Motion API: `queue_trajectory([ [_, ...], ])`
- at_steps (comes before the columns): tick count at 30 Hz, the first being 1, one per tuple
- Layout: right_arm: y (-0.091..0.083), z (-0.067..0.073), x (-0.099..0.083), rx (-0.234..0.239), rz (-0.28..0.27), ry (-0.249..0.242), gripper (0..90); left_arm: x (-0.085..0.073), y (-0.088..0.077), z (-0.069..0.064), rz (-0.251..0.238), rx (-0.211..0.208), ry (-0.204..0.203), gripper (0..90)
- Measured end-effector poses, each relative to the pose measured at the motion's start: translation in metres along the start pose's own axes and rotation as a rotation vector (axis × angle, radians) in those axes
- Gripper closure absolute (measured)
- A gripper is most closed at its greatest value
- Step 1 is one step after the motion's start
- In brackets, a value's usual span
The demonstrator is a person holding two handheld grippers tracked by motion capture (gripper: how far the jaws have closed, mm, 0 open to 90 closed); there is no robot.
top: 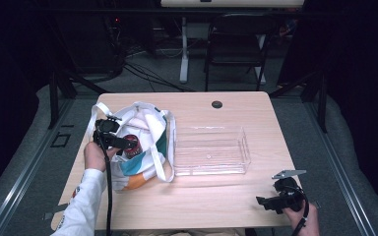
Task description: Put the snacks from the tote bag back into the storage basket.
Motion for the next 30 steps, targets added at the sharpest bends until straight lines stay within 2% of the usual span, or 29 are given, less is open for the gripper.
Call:
queue_trajectory([
  [10,0.000,0.000,0.000,0.001,0.006,-0.004,11.2,0.008,0.011,-0.002,0.026,-0.014,0.014,0.0],
  [21,0.000,0.000,0.000,0.000,0.005,-0.004,11.2,0.015,0.023,-0.003,0.061,0.006,0.022,0.7],
  [30,0.000,0.000,0.000,0.005,0.005,-0.006,11.2,0.017,0.028,-0.002,0.078,0.022,0.023,6.8],
])
Point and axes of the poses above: each handheld gripper's, and its own axes: y roughly forward along the jaws, x roughly out of its top, z roughly to its left, the point moved 3 cm from there along y, roughly forward along the jaws, and after that the axes turned 13 degrees about z, right-handed, at the moved point
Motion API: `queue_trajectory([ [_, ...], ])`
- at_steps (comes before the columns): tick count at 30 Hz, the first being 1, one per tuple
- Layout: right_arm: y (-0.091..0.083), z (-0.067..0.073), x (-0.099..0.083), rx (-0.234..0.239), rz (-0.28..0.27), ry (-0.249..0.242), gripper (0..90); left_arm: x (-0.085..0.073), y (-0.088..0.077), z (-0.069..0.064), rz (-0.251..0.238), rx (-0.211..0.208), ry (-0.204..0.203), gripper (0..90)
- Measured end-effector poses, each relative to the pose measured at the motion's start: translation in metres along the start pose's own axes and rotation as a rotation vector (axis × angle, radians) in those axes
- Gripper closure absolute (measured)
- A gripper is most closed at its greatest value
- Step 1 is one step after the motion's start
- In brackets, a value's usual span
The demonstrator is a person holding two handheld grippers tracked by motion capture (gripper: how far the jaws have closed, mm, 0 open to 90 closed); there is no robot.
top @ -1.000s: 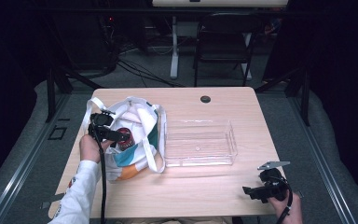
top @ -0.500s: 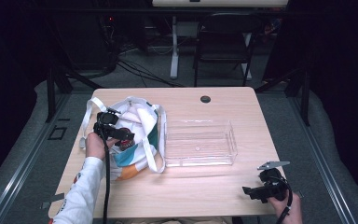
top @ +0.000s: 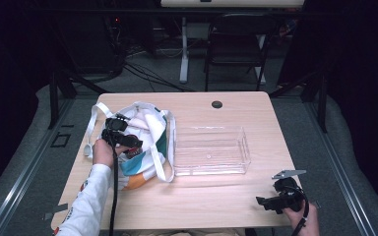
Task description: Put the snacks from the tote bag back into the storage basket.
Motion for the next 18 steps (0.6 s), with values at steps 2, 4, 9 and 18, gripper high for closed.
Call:
queue_trajectory([
  [2,0.000,0.000,0.000,-0.008,0.001,0.001,11.2,0.000,0.001,0.000,0.005,-0.001,0.003,9.7],
  [4,0.000,0.000,0.000,-0.008,0.001,0.002,11.3,0.001,0.002,-0.001,0.010,0.003,0.005,12.1],
  [9,0.000,0.000,0.000,0.001,0.003,-0.001,11.3,0.001,0.006,-0.001,0.030,0.012,0.010,14.7],
  [18,0.000,0.000,0.000,0.006,0.000,0.000,11.3,0.001,0.012,0.000,0.050,0.044,0.000,20.8],
])
Point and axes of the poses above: each handheld gripper's, and its own axes: y roughly forward along the jaws, x roughly out of its top, z roughly to its left, the point moved 3 cm from there along y, roughly forward along the jaws, and after that the axes turned 13 degrees about z, right-handed, at the moved point
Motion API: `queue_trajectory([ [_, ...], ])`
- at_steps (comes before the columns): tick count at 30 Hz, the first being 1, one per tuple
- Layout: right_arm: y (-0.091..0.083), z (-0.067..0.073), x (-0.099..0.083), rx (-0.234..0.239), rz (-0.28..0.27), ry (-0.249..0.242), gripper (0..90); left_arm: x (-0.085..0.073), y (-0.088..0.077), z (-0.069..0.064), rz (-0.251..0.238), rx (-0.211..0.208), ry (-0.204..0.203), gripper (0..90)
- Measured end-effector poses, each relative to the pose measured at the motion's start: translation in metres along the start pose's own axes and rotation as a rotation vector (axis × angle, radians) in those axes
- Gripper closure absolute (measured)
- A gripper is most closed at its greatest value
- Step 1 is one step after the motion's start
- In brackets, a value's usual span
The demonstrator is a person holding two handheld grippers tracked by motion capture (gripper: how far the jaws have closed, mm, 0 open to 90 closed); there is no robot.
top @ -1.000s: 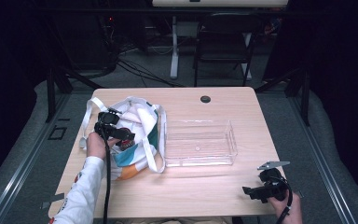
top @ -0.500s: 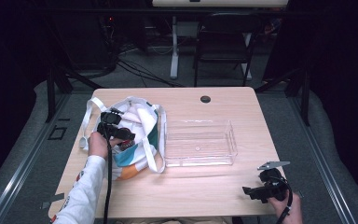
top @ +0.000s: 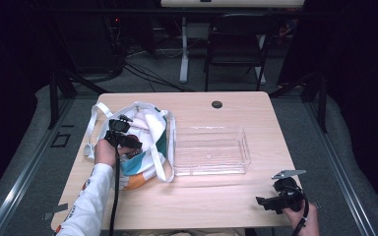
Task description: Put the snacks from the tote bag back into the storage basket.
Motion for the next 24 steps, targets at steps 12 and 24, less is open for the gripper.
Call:
queue_trajectory([
  [12,0.0000,0.0000,-0.0001,0.001,-0.001,0.000,11.3,-0.0016,0.0013,0.0017,0.009,-0.003,-0.016,25.3],
  [24,-0.0005,0.0001,-0.0003,0.000,-0.003,0.000,11.3,-0.0024,-0.0007,0.0012,0.001,0.002,-0.003,25.8],
])
Point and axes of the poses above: each handheld gripper's, and its own axes: y roughly forward along the jaws, x roughly out of its top, z roughly to its left, the point moved 3 cm from there along y, roughly forward along the jaws, and after that the axes turned 13 degrees about z, right-handed, at the moved point
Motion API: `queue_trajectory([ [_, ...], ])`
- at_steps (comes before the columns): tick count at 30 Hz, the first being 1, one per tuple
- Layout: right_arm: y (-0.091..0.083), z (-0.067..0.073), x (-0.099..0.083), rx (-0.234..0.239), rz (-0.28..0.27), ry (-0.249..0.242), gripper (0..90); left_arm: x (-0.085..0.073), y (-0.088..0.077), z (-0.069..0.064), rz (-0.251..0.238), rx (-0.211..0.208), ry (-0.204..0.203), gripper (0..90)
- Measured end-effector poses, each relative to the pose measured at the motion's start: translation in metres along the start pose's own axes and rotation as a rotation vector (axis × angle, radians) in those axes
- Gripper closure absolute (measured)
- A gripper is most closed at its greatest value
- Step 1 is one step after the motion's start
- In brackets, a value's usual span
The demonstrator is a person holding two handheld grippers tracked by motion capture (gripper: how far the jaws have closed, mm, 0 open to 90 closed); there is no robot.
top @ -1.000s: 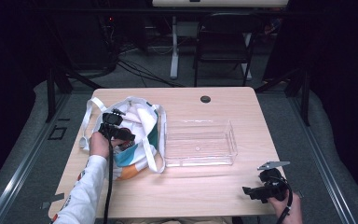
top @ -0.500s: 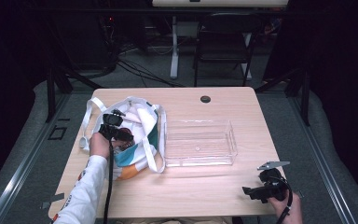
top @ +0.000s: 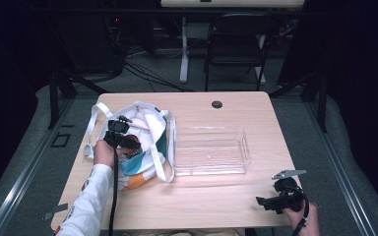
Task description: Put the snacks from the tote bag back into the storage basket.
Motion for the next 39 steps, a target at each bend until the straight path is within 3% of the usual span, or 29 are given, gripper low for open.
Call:
queue_trajectory([
  [39,-0.001,-0.001,0.000,-0.004,-0.004,0.003,11.3,-0.005,-0.037,-0.003,-0.040,-0.027,0.044,25.9],
])
Point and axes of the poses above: each handheld gripper's, and its own axes: y roughly forward along the jaws, x roughly out of its top, z roughly to its left, the point moved 3 cm from there along y, roughly forward along the jaws, and after that the axes turned 13 degrees about z, right-handed, at the moved point
